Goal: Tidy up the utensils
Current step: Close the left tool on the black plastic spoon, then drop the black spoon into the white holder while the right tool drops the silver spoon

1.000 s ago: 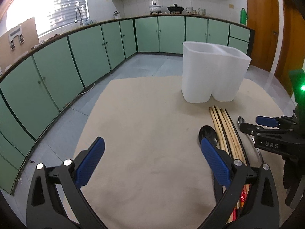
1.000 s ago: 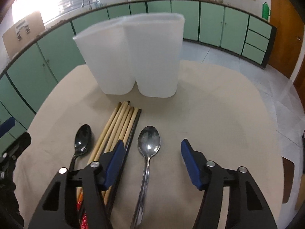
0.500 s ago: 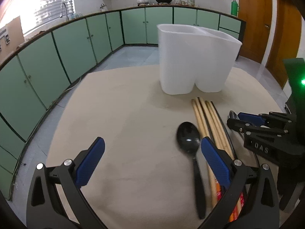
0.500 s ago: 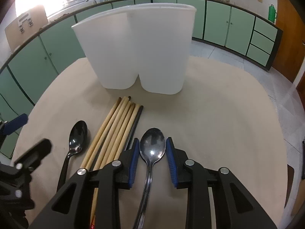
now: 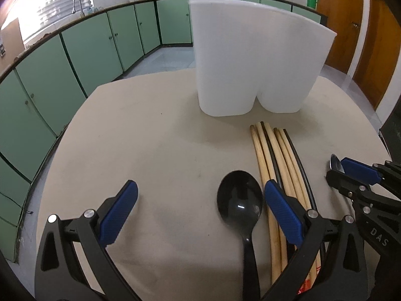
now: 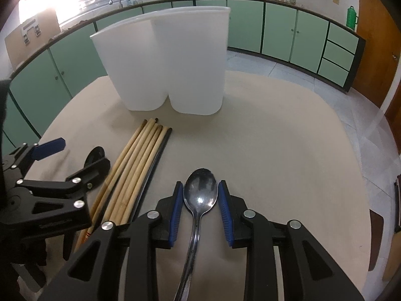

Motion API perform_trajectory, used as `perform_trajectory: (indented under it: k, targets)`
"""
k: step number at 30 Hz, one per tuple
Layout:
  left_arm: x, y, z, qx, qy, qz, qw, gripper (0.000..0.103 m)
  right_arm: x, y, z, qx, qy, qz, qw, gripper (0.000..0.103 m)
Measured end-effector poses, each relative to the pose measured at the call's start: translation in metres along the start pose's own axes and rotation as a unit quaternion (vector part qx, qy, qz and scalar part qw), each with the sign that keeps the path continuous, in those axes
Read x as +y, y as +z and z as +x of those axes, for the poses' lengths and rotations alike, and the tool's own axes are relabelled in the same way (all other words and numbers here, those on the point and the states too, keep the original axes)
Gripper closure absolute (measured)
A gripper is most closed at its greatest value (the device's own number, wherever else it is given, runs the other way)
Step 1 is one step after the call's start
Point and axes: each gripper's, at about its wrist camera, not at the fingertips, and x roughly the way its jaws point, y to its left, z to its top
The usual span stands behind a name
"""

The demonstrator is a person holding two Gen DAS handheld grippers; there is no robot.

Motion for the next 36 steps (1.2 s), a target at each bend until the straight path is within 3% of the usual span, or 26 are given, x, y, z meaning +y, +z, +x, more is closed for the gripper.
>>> perform_trajectory:
  k: [4, 9, 17, 21, 26, 32, 36]
  targets:
    - [0.004, -0.001, 0.004, 0.013, -0.005, -0.01, 0.9999, 0.007, -0.003, -0.004, 0.001, -0.002, 0.002, 0.001, 1.0, 0.074]
    - [0.0, -0.002, 0.002, 0.015, -0.018, -0.008, 0.9997, 0.024, -0.007, -0.008, 0.001, -0.001, 0.001, 0.0, 1.0, 0.074]
    - [-0.011, -0.003, -0.008, 0.007, -0.044, 0.009, 0.999, 0.068, -0.004, -0.011, 0.0, -0.009, -0.003, 0.003, 1.0, 0.075]
    - [-0.011, -0.007, -0.015, -0.007, -0.053, 0.009, 0.9985, 0.069, -0.003, -0.016, -0.019, -0.05, -0.009, 0.01, 0.999, 0.075]
    - [0.002, -0.009, -0.046, -0.073, -0.067, -0.012, 0.9951, 0.069, -0.008, -0.017, -0.052, -0.115, 0.0, 0.026, 0.993, 0.075]
    - [0.005, 0.0, -0.1, -0.177, -0.072, -0.019, 0.9815, 0.069, -0.02, 0.001, -0.098, -0.195, 0.024, 0.036, 0.98, 0.075]
    - [0.011, 0.021, -0.122, -0.226, -0.078, -0.02, 0.9709, 0.069, -0.023, 0.019, -0.128, -0.241, 0.035, 0.031, 0.969, 0.075]
